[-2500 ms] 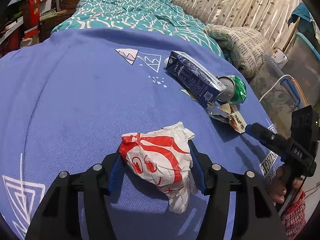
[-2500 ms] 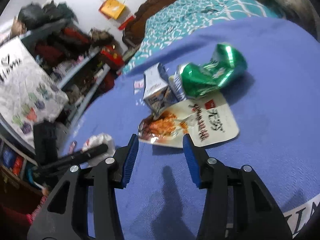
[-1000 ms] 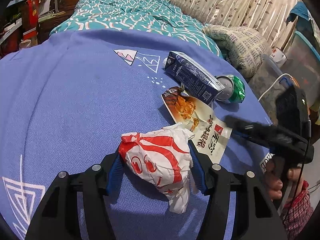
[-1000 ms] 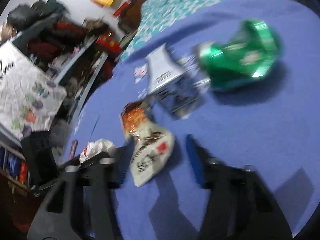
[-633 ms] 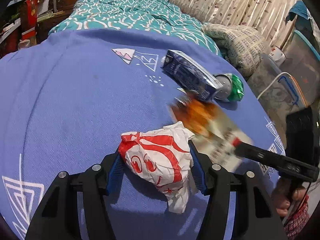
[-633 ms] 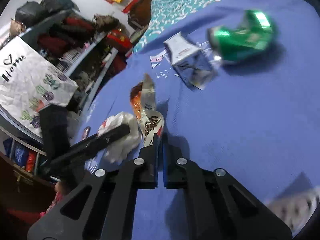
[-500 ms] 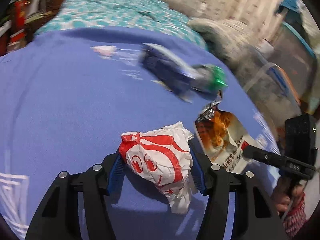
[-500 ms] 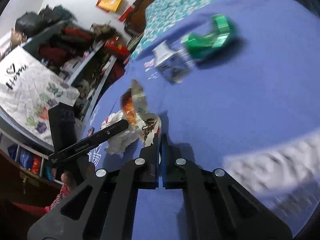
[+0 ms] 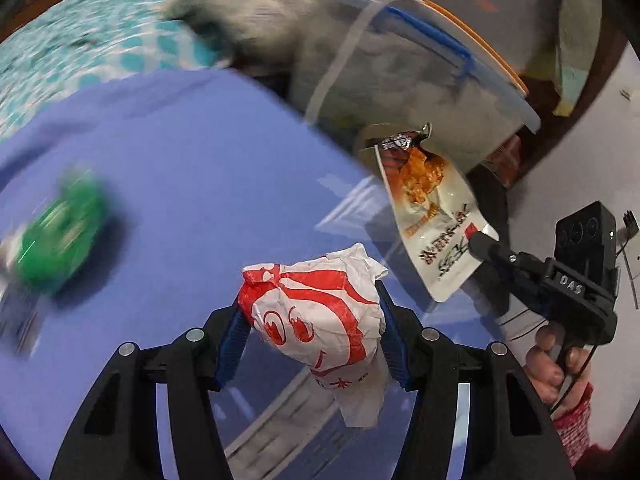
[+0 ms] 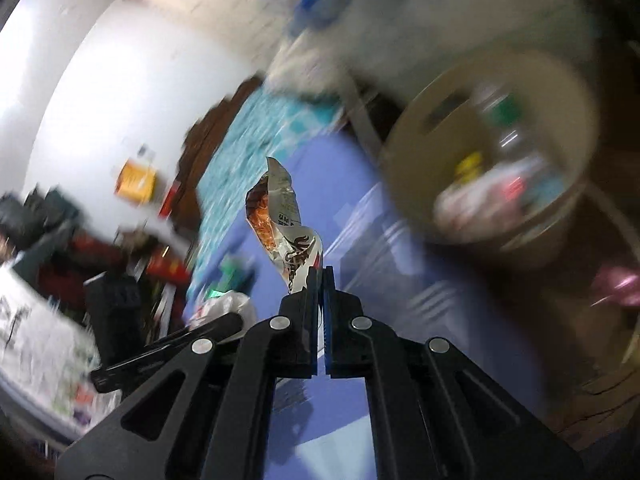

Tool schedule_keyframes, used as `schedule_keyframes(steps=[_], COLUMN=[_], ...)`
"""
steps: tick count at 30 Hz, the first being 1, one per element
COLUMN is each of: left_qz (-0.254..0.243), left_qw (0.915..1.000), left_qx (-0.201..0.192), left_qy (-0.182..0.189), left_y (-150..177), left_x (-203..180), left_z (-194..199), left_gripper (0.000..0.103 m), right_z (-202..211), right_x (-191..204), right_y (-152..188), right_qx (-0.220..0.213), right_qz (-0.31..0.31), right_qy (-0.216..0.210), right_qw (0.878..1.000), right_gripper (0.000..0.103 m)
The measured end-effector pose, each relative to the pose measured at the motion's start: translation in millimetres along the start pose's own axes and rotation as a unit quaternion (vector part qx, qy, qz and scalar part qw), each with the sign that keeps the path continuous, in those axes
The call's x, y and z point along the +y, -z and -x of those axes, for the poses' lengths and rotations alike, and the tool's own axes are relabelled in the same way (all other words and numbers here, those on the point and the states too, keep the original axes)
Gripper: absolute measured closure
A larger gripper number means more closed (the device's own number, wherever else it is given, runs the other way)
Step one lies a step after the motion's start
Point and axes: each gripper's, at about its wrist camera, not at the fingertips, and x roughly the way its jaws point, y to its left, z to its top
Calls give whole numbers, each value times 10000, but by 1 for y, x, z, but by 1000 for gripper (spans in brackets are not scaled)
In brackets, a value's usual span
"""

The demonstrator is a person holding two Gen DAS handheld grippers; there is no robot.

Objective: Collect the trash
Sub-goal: 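Carry the wrapper and snack packet to the wastebasket and open both tools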

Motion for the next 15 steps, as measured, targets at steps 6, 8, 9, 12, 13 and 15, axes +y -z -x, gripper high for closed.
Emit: schedule_keyframes(steps=[6, 8, 9, 12, 13, 15], left_qz=[-674, -785, -767, -604, -587, -640], left_qw=[9976, 9965, 9962, 9969, 9971, 9968], left_qx=[101, 135, 145, 209, 205, 112], left_qy=[-92, -262, -380, -450, -433, -455], left_y=[-60, -83, -90, -103, -104, -98], left_x=[-75, -92, -94, -95, -95, -89], left_z=[-62, -88, -95, -112, -113, -107], left_gripper=[44, 26, 21, 23, 23, 22], right_z=[24, 15, 10, 0, 0, 3], right_x=[-41, -50, -57, -69, -70, -70], right_y=[-42, -53, -58, -64, -63, -63], right_qx=[-564, -515, -520, -516, -524, -645], right_qz=[-304, -335, -365, -513, -544, -536], right_qy=[484, 656, 814, 925, 917, 963], right_qw=[9968, 9960, 9947, 9930, 9929, 9918], right_gripper=[99, 95, 95, 84, 67, 23])
